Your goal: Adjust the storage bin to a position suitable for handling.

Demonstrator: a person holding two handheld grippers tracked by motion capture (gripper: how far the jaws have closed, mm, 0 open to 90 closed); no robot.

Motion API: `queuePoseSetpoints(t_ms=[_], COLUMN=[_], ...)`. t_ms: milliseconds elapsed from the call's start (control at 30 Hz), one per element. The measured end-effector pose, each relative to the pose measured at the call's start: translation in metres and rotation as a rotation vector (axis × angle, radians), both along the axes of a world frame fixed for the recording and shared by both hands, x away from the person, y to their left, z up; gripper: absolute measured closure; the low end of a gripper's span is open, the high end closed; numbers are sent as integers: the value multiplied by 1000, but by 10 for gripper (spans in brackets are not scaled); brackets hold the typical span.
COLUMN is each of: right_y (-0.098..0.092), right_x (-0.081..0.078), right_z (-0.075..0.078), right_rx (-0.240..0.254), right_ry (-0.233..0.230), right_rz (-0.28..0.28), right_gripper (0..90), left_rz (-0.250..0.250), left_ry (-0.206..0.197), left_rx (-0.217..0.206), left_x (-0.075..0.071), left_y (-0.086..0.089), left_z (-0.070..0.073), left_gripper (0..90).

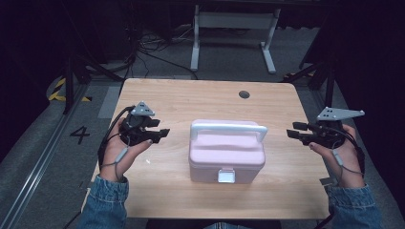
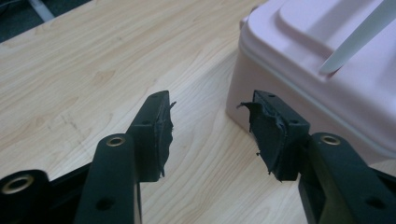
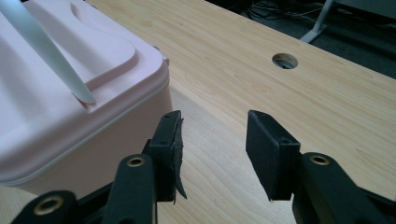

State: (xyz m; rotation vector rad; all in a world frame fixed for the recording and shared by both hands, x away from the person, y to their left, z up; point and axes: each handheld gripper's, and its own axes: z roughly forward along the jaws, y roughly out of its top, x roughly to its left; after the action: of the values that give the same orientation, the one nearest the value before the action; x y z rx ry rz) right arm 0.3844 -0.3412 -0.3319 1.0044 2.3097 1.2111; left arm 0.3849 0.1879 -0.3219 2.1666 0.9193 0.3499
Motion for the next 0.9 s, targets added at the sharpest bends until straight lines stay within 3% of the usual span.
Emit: queuePoseSetpoints(t_ms=[267,467,767,900], right_y=[-4,-7,-5,-4], right_x=[-5,-10,-13,-15], right_z=[0,0,-3,-3], right_rx=[17,14,4,13], right_ry=[-4,-1,17,19], right_rz=[-2,-8,7,8], right_gripper=[547,579,594,583], left_rz=[-52,-122,-196,-221], left_ry=[-41,-61,-52,-61], left_rx=[-13,-73,-106,-102], left_x=[-6,-13,-15,-14], left_y=[-16,-31,-55,-66], left_z=[11,20,19,15], left_gripper=[482,496,498,479])
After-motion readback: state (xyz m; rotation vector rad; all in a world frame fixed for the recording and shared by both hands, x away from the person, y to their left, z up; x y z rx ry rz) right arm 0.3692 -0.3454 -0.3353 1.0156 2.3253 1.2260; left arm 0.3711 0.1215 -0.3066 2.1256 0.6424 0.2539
